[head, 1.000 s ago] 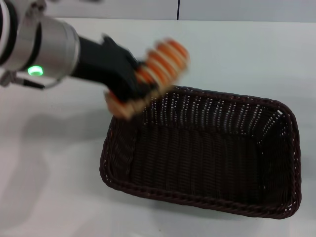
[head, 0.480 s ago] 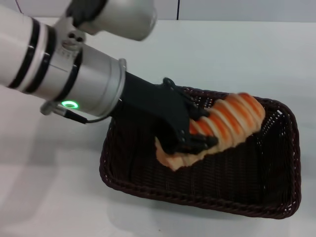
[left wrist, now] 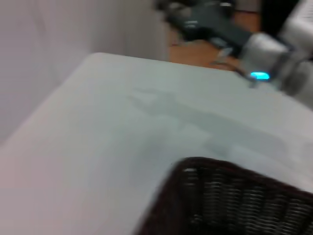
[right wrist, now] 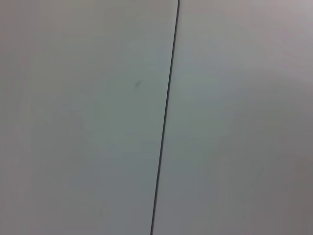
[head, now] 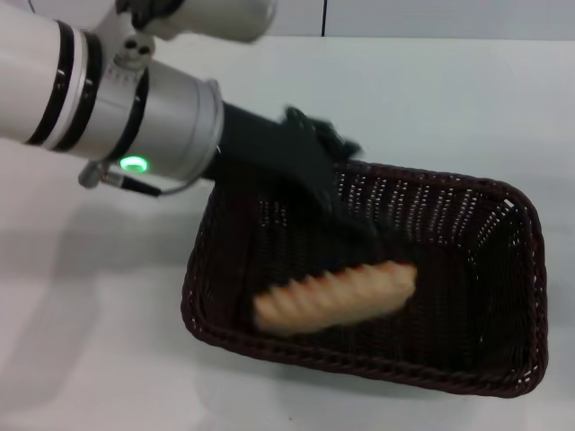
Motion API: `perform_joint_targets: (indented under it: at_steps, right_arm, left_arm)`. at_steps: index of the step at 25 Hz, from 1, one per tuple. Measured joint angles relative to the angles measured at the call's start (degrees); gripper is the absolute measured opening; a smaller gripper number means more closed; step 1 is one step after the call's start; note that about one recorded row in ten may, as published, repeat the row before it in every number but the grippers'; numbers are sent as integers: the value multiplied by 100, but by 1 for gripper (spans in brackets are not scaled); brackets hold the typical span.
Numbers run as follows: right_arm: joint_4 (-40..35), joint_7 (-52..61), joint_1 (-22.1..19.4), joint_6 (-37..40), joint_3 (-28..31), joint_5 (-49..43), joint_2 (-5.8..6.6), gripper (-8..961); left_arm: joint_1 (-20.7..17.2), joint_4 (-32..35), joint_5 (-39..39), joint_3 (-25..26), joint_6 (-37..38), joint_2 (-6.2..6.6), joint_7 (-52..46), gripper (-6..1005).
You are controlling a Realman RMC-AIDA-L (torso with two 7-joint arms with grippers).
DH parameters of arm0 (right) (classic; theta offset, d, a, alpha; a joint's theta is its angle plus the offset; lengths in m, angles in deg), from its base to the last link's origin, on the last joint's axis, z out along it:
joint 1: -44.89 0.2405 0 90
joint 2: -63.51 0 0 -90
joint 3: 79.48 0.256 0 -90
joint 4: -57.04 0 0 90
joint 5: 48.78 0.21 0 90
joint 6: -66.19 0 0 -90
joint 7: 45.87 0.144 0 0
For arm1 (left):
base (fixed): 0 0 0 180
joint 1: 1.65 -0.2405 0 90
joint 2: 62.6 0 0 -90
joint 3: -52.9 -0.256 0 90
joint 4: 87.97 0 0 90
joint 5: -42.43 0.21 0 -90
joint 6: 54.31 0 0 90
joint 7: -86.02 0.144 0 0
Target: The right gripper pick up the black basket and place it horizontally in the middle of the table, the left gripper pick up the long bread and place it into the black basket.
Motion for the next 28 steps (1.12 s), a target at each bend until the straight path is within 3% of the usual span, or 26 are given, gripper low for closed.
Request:
perform_joint_targets:
  at_steps: [2, 6, 8, 9, 10, 12, 13, 15, 21, 25, 28]
  right_arm:
    - [-1, -3, 12, 2, -4, -1, 0, 394]
    - [14, -7, 13, 10, -8, -5, 3, 393]
    - [25, -11, 9, 14, -8, -5, 6, 393]
    - [26, -12, 8, 15, -8, -5, 8, 393]
    - [29, -13, 9, 15, -8, -5, 10, 394]
    - [40, -14, 14, 15, -7, -5, 15, 394]
    - [45, -15, 20, 15, -8, -5, 15, 394]
    - [49, -16, 43, 15, -4, -5, 16, 394]
    - [61, -20, 136, 12, 2, -5, 18, 394]
    - [62, -20, 196, 0, 2, -5, 18, 394]
    - [68, -21, 253, -3, 2, -5, 18, 394]
  left_arm:
    - [-58, 167, 233, 25, 412, -1, -34, 828]
    - [-168, 796, 669, 162, 1517, -11, -222, 862]
    - [-288, 1217, 837, 241, 2333, -10, -302, 871]
    - [-408, 1532, 948, 261, 3095, -12, -341, 871]
    - [-408, 1532, 948, 261, 3095, -12, -341, 870]
    - [-607, 1889, 1022, 257, 4214, -15, -363, 870]
    - [-827, 2255, 1008, 198, 5444, -17, -360, 870]
    - [-887, 2360, 997, 170, 5891, -17, -359, 869]
    - [-1180, 3320, 615, -292, 9028, 3, -483, 868]
    - [-1153, 4128, 833, -881, 10978, 27, -1399, 867]
    - [-1037, 4863, 1690, -1103, 12007, 34, -2828, 867]
